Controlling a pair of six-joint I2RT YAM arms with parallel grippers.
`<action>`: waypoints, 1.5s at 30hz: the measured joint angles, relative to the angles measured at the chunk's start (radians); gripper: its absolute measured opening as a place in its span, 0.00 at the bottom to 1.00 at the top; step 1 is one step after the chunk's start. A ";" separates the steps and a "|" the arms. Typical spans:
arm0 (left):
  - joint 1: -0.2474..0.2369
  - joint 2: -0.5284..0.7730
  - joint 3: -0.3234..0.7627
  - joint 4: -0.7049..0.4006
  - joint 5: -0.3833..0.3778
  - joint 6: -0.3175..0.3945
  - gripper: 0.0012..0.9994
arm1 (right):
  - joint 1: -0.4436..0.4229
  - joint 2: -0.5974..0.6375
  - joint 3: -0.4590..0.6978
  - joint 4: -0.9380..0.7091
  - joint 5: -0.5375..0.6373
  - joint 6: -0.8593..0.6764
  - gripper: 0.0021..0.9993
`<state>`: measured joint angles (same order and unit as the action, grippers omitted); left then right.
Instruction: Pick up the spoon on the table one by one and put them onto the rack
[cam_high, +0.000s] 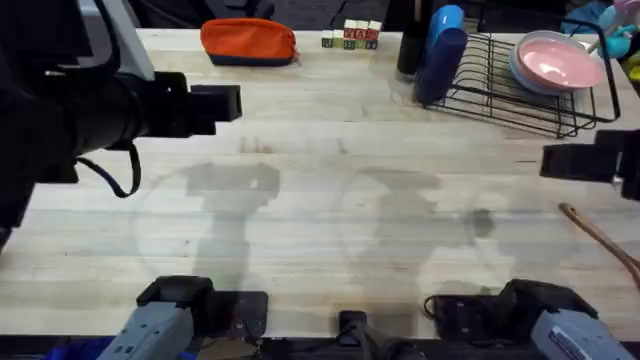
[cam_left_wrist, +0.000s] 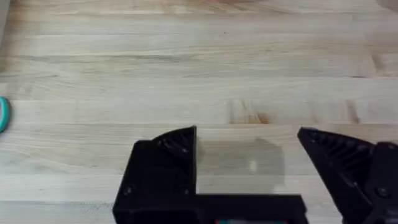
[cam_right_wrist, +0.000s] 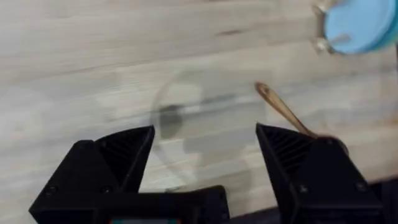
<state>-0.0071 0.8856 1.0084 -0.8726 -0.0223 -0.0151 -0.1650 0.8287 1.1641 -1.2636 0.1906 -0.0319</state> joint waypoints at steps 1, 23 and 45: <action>0.000 0.000 0.000 0.000 0.000 0.000 0.99 | -0.029 0.007 0.000 0.001 0.005 -0.002 0.99; 0.000 0.000 0.000 0.000 0.000 0.000 0.99 | -0.681 0.162 0.000 0.005 0.016 0.495 0.99; 0.000 0.000 0.000 0.000 0.000 0.000 0.99 | -0.681 0.285 0.000 0.074 0.165 0.910 0.99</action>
<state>-0.0071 0.8856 1.0084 -0.8726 -0.0223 -0.0151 -0.8459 1.1142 1.1641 -1.1901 0.3559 0.8781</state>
